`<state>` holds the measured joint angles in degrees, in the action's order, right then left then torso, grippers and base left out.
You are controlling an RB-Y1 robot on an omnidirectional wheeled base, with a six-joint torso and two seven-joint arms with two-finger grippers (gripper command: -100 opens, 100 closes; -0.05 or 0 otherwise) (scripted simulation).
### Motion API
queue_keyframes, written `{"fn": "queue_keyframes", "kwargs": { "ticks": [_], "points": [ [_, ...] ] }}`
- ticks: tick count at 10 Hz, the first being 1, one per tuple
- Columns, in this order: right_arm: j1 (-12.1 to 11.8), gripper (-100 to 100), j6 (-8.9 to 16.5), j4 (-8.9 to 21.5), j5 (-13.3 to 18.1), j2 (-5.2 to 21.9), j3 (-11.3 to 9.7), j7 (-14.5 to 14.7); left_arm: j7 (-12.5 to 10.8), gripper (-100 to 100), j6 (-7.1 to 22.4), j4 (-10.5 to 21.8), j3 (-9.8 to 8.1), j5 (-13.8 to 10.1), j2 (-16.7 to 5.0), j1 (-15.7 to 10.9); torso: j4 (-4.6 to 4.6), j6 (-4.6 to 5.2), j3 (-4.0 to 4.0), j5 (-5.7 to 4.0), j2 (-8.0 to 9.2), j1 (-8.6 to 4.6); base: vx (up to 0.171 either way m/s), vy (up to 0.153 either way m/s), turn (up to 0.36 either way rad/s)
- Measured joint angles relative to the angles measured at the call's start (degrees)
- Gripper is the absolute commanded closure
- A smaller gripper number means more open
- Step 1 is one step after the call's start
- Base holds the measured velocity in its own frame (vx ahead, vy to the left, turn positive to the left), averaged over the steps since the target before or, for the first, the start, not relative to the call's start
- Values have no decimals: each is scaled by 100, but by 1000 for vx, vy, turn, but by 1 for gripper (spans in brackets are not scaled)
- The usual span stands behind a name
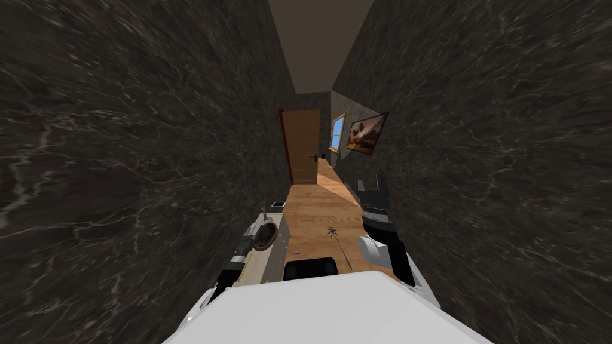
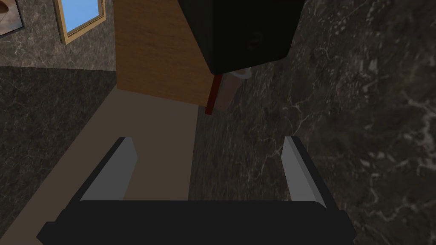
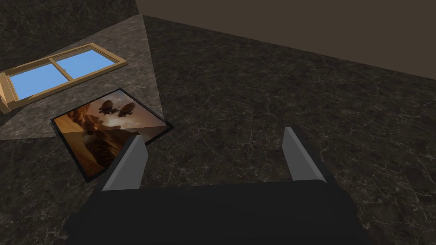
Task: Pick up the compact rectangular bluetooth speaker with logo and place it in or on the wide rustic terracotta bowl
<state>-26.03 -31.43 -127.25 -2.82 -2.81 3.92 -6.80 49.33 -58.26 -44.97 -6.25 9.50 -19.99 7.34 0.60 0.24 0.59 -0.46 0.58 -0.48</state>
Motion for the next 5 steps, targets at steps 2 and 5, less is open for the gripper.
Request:
{"fn": "queue_keyframes", "kwargs": {
  "ticks": [2,5],
  "points": [
    [2,0,0,0,0,0,-1,0,139,-100,190,-321,98,-277,-16,203,-1,6,0,-2,1,-5,-42,49,-277],
    [0,0,0,0,0,0,0,0,448,-100,311,-622,175,-744,-3,349,-2,0,-6,-1,-10,-9,-20,32,-120]
  ]
}}
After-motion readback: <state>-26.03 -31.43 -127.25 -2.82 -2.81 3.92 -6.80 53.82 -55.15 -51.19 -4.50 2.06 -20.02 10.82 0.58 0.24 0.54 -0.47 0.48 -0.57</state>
